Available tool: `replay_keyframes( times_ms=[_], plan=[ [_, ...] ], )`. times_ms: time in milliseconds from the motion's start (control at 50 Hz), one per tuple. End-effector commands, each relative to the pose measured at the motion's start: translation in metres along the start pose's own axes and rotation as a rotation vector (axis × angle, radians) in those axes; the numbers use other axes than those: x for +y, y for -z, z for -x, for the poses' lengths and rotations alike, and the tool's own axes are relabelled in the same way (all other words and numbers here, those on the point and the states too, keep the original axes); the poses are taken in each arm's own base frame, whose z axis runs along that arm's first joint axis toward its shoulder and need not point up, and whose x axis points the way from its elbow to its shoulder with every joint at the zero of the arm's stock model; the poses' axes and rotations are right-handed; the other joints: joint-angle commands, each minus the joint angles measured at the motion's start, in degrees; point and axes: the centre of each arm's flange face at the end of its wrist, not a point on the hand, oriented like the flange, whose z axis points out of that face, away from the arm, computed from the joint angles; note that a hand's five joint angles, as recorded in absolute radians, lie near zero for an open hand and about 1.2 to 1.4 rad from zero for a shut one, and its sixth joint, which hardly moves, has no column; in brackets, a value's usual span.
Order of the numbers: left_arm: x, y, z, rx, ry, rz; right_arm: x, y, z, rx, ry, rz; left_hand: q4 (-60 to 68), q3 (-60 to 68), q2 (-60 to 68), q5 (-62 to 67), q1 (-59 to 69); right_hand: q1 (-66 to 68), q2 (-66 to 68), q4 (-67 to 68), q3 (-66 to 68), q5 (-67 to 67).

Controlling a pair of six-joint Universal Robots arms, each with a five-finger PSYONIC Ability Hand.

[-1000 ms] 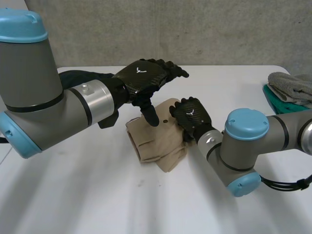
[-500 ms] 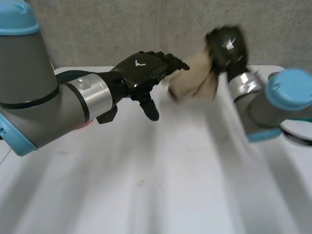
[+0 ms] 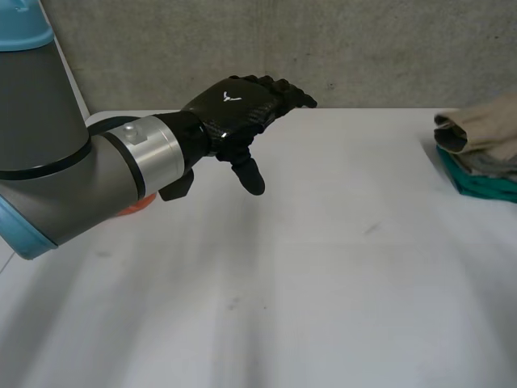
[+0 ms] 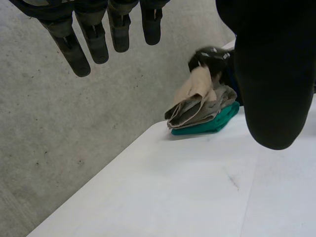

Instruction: Fold the laundry.

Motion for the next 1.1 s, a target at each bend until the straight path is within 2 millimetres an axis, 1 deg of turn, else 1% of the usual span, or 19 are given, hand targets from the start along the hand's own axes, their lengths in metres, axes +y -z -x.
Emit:
replay_keyframes(
  times_ms=[20, 120, 140, 160, 220, 420, 500, 560, 620, 700, 720, 740, 780, 800, 880, 900, 960, 1020, 1100],
  plan=[
    [0.000, 0.000, -0.003, 0.007, 0.003, 0.000, 0.067, 0.040, -0.030, -0.003, -0.069, 0.138, 0.0, -0.6, -0.2, -1.2, 1.4, 19.4, 13.9, 10.8, 13.4, 16.3],
    [0.000, 0.000, -0.004, 0.010, 0.015, 0.000, 0.067, 0.047, -0.030, -0.007, -0.089, 0.174, 0.2, -0.4, 0.0, -1.0, 1.6, 19.4, 13.9, 10.8, 13.4, 16.3],
    [0.000, 0.000, -0.004, 0.010, 0.015, 0.000, 0.058, 0.045, -0.028, -0.012, -0.089, 0.170, 0.2, -0.4, 0.0, -1.0, 1.6, -13.7, -19.2, -22.3, -19.7, -16.8],
    [0.000, 0.000, -0.004, 0.010, 0.015, 0.000, 0.052, 0.044, -0.028, -0.011, -0.084, 0.165, 0.2, -0.4, 0.0, -1.0, 1.6, -28.3, -33.9, -36.9, -34.3, -31.4],
    [0.000, -0.001, -0.007, 0.016, 0.014, -0.001, 0.027, 0.038, -0.029, -0.009, -0.071, 0.143, 0.2, -0.4, 0.0, -1.0, 1.6, -50.6, -56.1, -59.2, -56.6, -53.7],
    [-0.012, 0.005, -0.013, 0.025, 0.003, -0.028, -0.061, 0.031, -0.036, 0.064, -0.044, 0.128, 0.0, -0.6, -0.2, -1.2, 1.4, -50.6, -56.1, -59.2, -56.6, -53.7],
    [-0.018, 0.007, -0.014, 0.024, 0.006, -0.043, -0.112, 0.029, -0.040, 0.144, 0.048, 0.120, 0.0, -0.6, -0.2, -1.2, 1.4, -50.6, -56.1, -59.2, -56.6, -53.7],
    [-0.031, 0.012, -0.013, 0.017, -0.002, -0.085, -0.166, 0.028, -0.040, 0.222, 0.221, 0.086, -0.1, -0.8, -0.4, -1.4, 1.3, -50.6, -56.1, -59.2, -56.6, -53.7],
    [-0.043, 0.016, -0.012, 0.008, -0.013, -0.132, -0.185, 0.028, -0.030, 0.240, 0.300, 0.064, -0.1, -0.8, -0.4, -1.4, 1.3, -50.6, -56.1, -59.2, -56.6, -53.7],
    [-0.063, 0.023, -0.006, -0.022, -0.021, -0.211, -0.218, 0.023, 0.032, 0.174, 0.326, -0.021, -0.1, -0.8, -0.4, -1.4, 1.3, -50.6, -56.1, -59.2, -56.6, -53.7],
    [-0.066, 0.025, -0.004, -0.037, -0.018, -0.224, -0.236, 0.024, 0.063, 0.122, 0.317, -0.077, 0.0, -0.6, -0.2, -1.2, 1.4, -50.6, -56.1, -59.2, -56.6, -53.7],
    [-0.071, 0.027, 0.000, -0.055, -0.019, -0.240, -0.244, 0.026, 0.080, 0.091, 0.306, -0.101, 0.0, -0.6, -0.2, -1.2, 1.4, -50.6, -56.1, -59.2, -56.6, -53.7],
    [-0.080, 0.033, 0.018, -0.145, -0.014, -0.273, -0.251, 0.033, 0.111, 0.032, 0.283, -0.133, 0.0, -0.6, -0.2, -1.2, 1.4, -50.6, -56.1, -59.2, -56.6, -53.7],
    [-0.081, 0.035, 0.027, -0.184, -0.012, -0.277, -0.253, 0.044, 0.141, -0.030, 0.256, -0.149, 0.0, -0.6, -0.2, -1.2, 1.4, -50.6, -56.1, -59.2, -56.6, -53.7],
    [-0.077, 0.042, 0.070, -0.361, -0.017, -0.269, -0.247, 0.075, 0.197, -0.168, 0.242, -0.158, -0.1, -0.8, -0.4, -1.4, 1.3, -50.6, -56.1, -59.2, -56.6, -53.7],
    [-0.069, 0.045, 0.096, -0.452, -0.021, -0.250, -0.245, 0.082, 0.206, -0.197, 0.246, -0.152, -0.3, -0.9, -0.5, -1.5, 1.1, -50.6, -56.1, -59.2, -56.6, -53.7],
    [-0.047, 0.046, 0.137, -0.582, -0.038, -0.194, -0.229, 0.114, 0.242, -0.308, 0.280, -0.107, -0.3, -0.9, -0.5, -1.5, 1.1, -50.6, -56.1, -59.2, -56.6, -53.7],
    [-0.009, 0.046, 0.186, -0.699, -0.100, -0.079, -0.208, 0.142, 0.265, -0.384, 0.327, -0.039, -0.5, -1.1, -0.7, -1.7, 0.9, -50.6, -56.1, -59.2, -56.6, -53.7],
    [0.061, 0.038, 0.241, -0.758, -0.188, 0.085, -0.186, 0.170, 0.278, -0.441, 0.377, 0.032, -0.5, -1.1, -0.7, -1.7, 0.9, -50.6, -56.1, -59.2, -56.6, -53.7]
  ],
)
